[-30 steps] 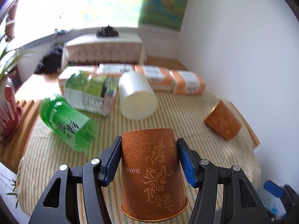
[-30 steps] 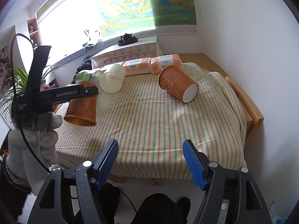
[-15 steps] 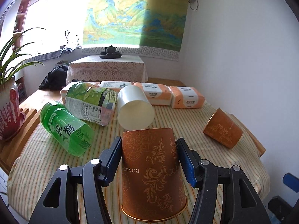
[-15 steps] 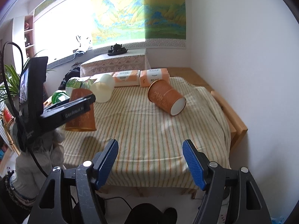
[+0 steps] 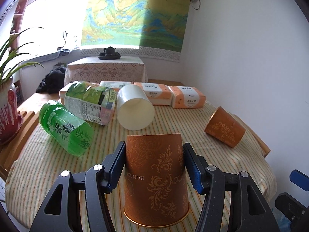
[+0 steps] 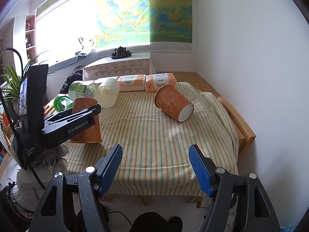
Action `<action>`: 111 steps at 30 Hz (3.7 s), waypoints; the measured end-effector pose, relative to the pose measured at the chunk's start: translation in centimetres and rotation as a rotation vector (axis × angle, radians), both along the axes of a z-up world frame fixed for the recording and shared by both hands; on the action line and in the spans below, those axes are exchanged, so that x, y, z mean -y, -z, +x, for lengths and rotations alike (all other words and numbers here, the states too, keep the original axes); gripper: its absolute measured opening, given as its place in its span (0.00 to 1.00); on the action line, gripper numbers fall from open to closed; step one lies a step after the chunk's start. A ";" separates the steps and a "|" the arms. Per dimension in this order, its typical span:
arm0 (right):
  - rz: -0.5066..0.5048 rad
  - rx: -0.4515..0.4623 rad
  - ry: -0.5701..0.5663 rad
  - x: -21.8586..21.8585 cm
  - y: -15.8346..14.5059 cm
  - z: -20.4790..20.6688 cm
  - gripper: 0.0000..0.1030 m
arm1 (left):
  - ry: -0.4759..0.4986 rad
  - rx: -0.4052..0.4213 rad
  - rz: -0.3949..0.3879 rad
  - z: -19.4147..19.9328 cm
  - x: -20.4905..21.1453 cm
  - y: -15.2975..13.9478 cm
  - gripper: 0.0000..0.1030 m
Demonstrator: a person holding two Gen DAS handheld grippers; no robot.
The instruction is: Flip cup upside down
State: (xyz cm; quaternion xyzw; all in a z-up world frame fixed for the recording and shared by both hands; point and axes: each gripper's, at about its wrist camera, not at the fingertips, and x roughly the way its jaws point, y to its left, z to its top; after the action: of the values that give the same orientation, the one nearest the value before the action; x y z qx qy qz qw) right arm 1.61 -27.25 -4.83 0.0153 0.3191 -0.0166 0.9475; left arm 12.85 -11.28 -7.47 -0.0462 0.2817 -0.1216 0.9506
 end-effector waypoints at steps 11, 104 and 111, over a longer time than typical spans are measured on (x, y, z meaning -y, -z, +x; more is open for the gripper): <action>0.000 -0.008 -0.009 -0.6 0.1 0.1 0.66 | 0.060 0.004 0.022 -1.7 0.0 -0.3 0.95; 0.053 0.192 0.027 -4.0 -2.9 -5.9 0.91 | -0.171 0.074 0.102 -17.2 -8.9 -6.9 0.99; 0.054 0.186 0.027 -3.9 -2.8 -5.7 0.91 | -0.172 0.077 0.105 -17.1 -9.0 -6.9 0.99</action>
State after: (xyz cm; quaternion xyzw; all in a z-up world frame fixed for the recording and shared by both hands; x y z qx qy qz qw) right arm -4.07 -23.32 -2.08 0.0465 0.2296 -0.0194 0.9720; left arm -4.23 -2.28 -0.52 -0.0153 0.2459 -0.0264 0.9688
